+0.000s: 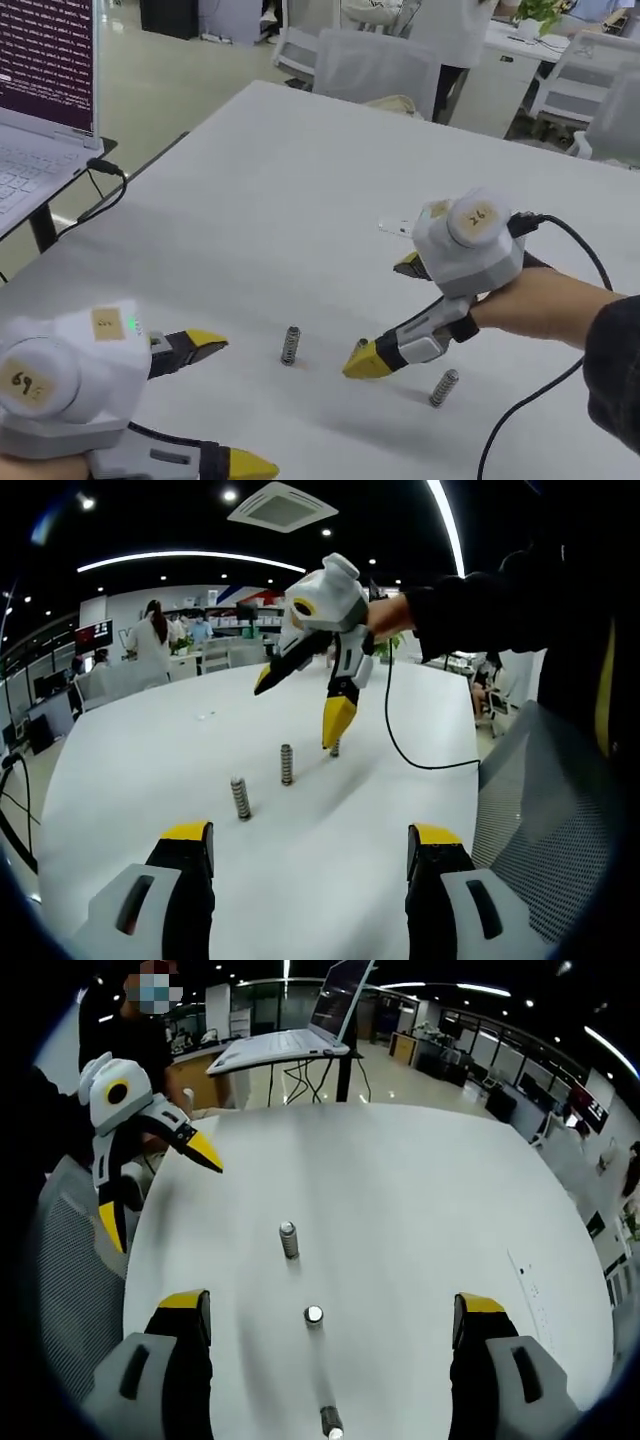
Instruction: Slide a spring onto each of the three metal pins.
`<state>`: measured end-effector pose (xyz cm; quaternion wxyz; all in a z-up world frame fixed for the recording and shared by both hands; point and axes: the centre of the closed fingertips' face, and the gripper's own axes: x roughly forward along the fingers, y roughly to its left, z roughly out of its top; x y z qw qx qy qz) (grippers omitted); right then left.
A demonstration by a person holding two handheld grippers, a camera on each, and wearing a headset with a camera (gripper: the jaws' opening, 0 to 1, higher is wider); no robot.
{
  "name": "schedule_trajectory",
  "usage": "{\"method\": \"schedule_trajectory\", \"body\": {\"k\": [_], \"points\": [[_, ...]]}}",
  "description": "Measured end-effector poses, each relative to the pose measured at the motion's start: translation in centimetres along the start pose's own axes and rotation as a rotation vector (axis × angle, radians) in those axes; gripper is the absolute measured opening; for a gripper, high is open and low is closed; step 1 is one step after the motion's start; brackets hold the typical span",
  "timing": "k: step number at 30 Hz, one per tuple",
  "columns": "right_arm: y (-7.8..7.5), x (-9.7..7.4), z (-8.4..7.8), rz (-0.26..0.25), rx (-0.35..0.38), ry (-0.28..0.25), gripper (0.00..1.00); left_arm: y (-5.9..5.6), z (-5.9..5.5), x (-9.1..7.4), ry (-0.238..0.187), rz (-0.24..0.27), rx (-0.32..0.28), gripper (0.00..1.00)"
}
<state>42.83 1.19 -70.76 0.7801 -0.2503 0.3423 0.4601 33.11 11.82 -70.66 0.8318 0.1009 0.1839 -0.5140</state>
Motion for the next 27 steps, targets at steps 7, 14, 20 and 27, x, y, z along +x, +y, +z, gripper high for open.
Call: {"method": "schedule_trajectory", "body": {"k": [7,14,20,27], "points": [[-0.4,-2.5,-1.4,-0.052,0.038,-0.035,1.00,0.0,0.8,-0.1,-0.011,0.003,0.006,0.76],[-0.3,-4.4,-3.1,-0.088,0.079,-0.063,1.00,-0.3,1.4,-0.1,-0.016,0.004,0.008,0.76],[0.0,-5.6,-4.5,-0.114,0.114,-0.091,1.00,-0.4,1.8,-0.2,-0.024,0.008,0.005,0.76],[0.6,-7.0,-5.5,-0.150,0.148,-0.138,1.00,-0.6,2.3,-0.3,-0.035,0.013,0.003,0.76]]}}
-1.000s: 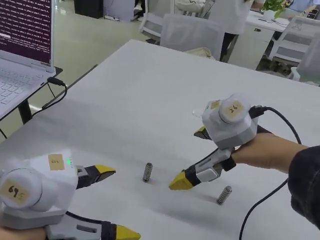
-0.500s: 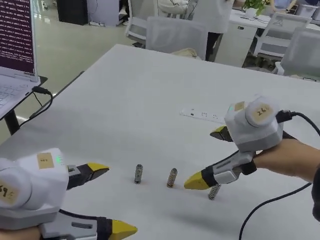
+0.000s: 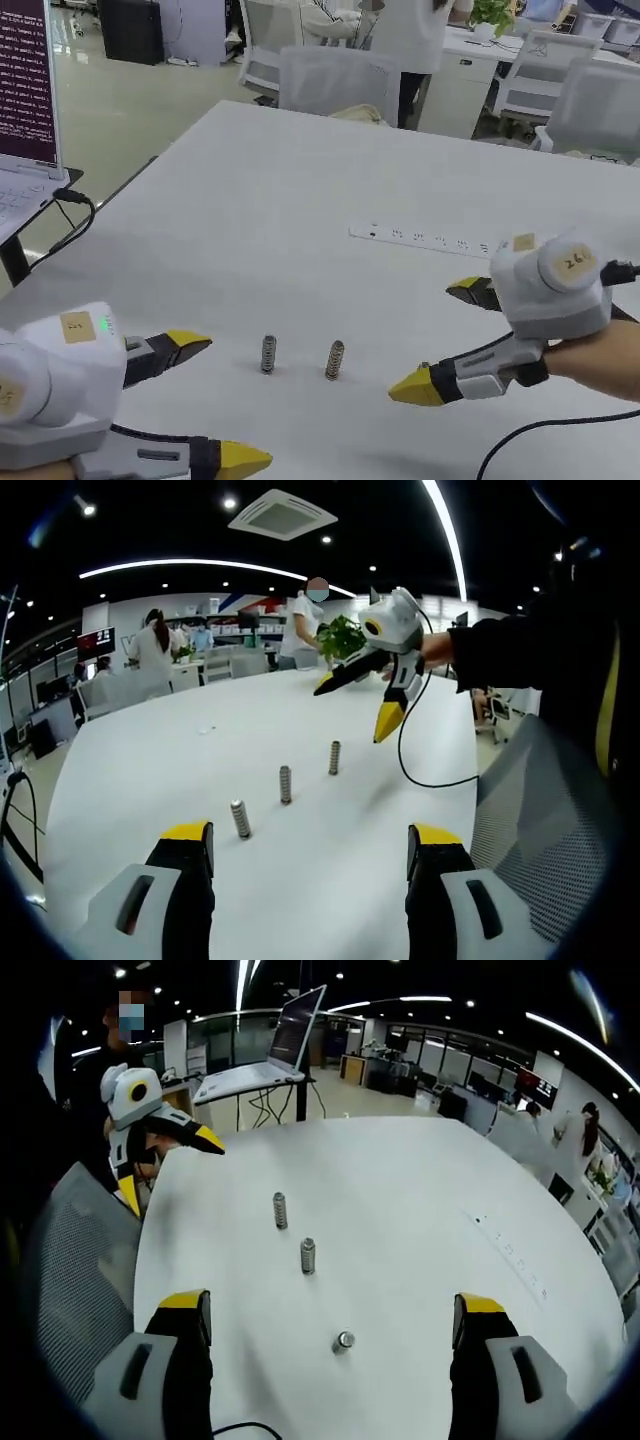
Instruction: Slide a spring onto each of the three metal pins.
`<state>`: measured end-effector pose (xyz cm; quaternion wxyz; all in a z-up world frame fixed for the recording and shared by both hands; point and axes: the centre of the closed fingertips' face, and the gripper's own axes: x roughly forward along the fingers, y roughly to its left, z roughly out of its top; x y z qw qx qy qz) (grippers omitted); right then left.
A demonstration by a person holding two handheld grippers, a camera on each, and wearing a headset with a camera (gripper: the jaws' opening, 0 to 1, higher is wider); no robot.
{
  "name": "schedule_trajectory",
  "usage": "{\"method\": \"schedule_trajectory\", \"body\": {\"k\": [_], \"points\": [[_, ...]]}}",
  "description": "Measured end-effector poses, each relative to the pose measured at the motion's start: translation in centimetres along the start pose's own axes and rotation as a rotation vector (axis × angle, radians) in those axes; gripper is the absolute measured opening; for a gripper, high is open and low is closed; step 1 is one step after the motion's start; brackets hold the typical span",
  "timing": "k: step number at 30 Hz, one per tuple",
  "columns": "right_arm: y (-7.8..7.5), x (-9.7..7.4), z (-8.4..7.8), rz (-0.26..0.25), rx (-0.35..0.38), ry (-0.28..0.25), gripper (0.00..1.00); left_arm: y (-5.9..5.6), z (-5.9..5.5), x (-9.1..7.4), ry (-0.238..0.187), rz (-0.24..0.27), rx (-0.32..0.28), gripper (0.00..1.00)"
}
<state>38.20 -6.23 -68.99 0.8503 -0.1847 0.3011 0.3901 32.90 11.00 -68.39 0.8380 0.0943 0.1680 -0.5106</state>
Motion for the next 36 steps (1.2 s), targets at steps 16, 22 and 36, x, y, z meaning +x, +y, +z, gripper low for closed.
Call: {"method": "schedule_trajectory", "body": {"k": [16,22,36], "points": [[1.1,-2.4,-2.7,-0.052,0.101,-0.074,1.00,-0.4,0.6,-0.2,-0.025,0.009,-0.029,0.76],[1.6,-3.0,-3.5,-0.077,0.141,-0.114,0.99,-0.3,0.8,-0.4,-0.040,0.015,-0.045,0.76],[2.1,-4.3,-4.9,-0.144,0.206,-0.179,0.99,-0.2,1.1,-0.3,-0.086,0.026,-0.100,0.77]]}}
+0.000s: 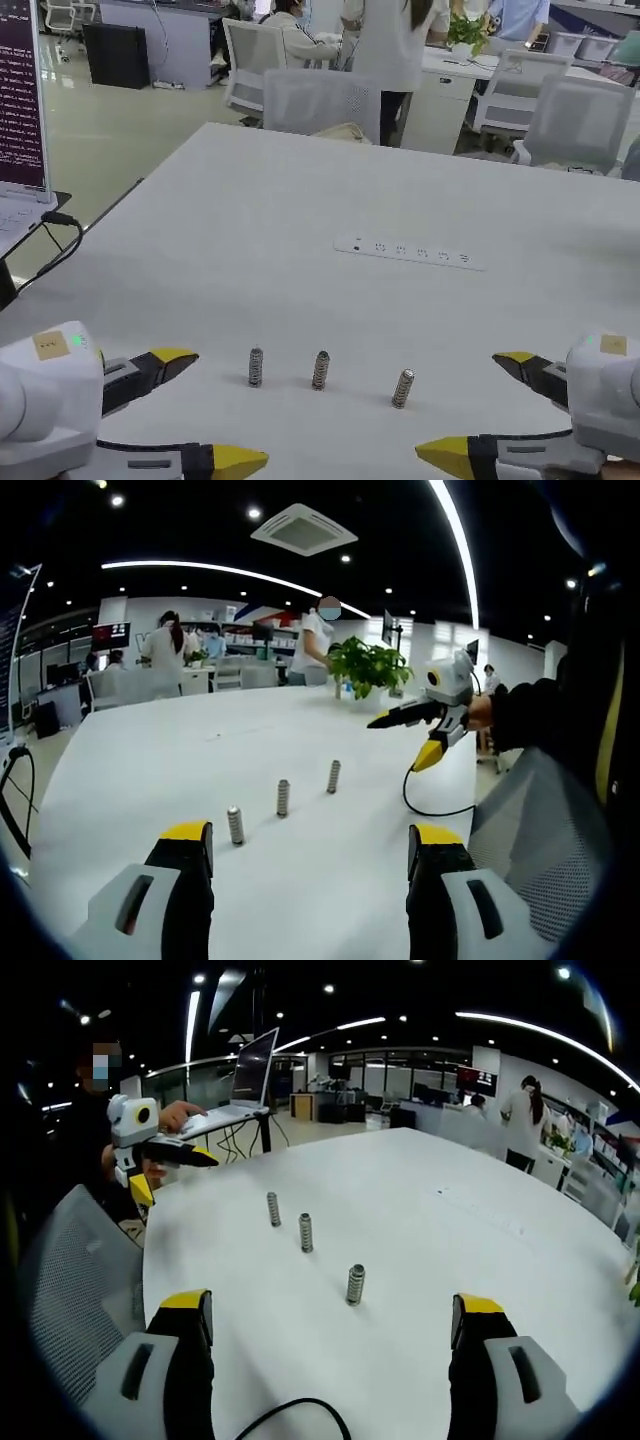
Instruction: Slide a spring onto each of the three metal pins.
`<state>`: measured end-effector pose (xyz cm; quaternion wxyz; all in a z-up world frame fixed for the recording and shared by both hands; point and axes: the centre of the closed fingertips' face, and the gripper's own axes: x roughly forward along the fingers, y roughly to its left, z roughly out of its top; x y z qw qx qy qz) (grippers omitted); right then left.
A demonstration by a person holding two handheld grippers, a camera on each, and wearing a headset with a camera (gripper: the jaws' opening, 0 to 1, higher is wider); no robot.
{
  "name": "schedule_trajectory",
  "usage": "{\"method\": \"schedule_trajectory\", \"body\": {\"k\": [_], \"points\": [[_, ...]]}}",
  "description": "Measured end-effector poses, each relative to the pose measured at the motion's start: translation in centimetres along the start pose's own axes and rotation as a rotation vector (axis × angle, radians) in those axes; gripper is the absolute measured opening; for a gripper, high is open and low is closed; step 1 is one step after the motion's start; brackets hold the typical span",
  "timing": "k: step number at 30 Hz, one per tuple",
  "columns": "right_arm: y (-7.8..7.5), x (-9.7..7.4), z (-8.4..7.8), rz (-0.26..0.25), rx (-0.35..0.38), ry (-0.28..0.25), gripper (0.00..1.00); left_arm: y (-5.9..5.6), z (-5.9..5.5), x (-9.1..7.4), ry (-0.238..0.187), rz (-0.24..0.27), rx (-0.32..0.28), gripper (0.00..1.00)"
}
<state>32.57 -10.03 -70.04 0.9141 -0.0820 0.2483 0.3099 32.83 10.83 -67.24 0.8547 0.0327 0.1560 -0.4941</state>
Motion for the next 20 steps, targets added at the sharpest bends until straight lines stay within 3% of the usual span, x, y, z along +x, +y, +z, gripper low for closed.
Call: {"method": "schedule_trajectory", "body": {"k": [20], "points": [[0.3,0.1,-2.0,-0.030,0.065,-0.009,0.99,1.2,-1.1,0.4,-0.015,0.041,-0.060,0.79]]}}
